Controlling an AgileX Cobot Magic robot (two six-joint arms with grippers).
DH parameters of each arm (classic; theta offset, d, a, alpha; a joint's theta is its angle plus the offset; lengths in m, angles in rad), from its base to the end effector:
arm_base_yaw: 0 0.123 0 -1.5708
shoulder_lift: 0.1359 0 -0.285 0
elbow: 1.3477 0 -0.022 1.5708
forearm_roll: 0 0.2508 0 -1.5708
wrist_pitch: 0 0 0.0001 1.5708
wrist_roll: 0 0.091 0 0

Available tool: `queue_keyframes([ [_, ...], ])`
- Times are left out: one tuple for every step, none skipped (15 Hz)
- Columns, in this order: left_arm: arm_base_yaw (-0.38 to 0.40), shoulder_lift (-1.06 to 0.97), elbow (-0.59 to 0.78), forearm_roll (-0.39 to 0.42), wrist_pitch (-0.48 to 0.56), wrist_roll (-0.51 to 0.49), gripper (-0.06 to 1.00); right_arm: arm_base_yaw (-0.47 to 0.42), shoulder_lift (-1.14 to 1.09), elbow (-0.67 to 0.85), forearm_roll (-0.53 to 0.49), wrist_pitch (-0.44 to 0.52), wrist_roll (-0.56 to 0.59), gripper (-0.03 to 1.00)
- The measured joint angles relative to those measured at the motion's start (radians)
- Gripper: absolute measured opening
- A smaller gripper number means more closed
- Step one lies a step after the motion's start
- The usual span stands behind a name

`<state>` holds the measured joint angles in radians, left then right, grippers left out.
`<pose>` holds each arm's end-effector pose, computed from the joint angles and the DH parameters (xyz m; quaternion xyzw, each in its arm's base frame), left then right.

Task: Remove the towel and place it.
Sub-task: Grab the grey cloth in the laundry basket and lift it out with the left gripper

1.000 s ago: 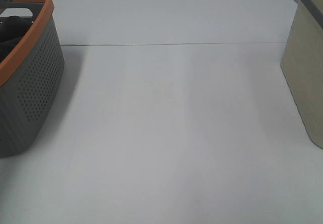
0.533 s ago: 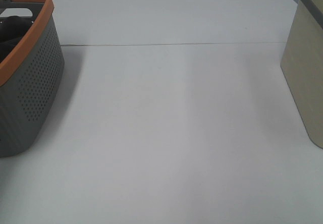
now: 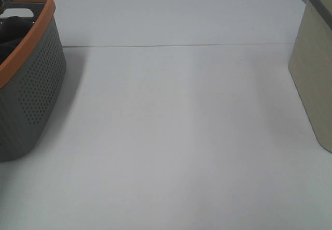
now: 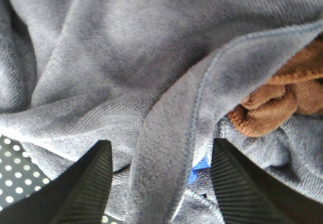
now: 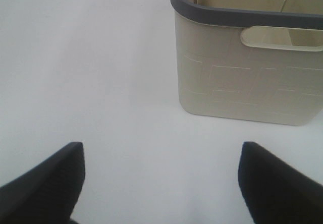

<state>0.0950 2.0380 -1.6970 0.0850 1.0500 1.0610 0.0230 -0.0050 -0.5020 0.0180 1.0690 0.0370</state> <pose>0.4313 0.0478 0.2285 0.4741 0.8695 0.1056 0.0899 -0.0062 0.0013 0.2772 0.0056 0.8535 0.0246 0.5205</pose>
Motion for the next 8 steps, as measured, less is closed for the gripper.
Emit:
queue_keyframes([
  [0.000, 0.000, 0.000, 0.001, -0.001, -0.042, 0.55, 0.000, 0.000, 0.000, 0.000, 0.000, 0.000, 0.74],
  [0.000, 0.002, 0.000, 0.001, -0.002, -0.086, 0.55, 0.000, 0.000, 0.000, 0.000, 0.000, 0.000, 0.74],
  [0.000, 0.012, 0.000, 0.010, -0.005, -0.124, 0.55, 0.000, 0.000, 0.000, 0.000, 0.000, 0.000, 0.74],
  [0.000, 0.017, 0.000, 0.021, -0.015, -0.129, 0.52, 0.000, 0.000, 0.000, 0.000, 0.000, 0.000, 0.74],
  [0.000, 0.020, 0.000, 0.038, -0.022, -0.129, 0.43, 0.000, 0.000, 0.000, 0.000, 0.000, 0.000, 0.74],
  [0.000, 0.020, 0.000, 0.040, -0.024, -0.129, 0.38, 0.000, 0.000, 0.000, 0.000, 0.000, 0.000, 0.74],
  [0.000, 0.020, 0.000, 0.048, -0.029, -0.129, 0.25, 0.000, 0.000, 0.000, 0.000, 0.000, 0.000, 0.74],
  [0.000, 0.020, 0.000, 0.048, -0.029, -0.129, 0.10, 0.000, 0.000, 0.000, 0.000, 0.000, 0.000, 0.74],
])
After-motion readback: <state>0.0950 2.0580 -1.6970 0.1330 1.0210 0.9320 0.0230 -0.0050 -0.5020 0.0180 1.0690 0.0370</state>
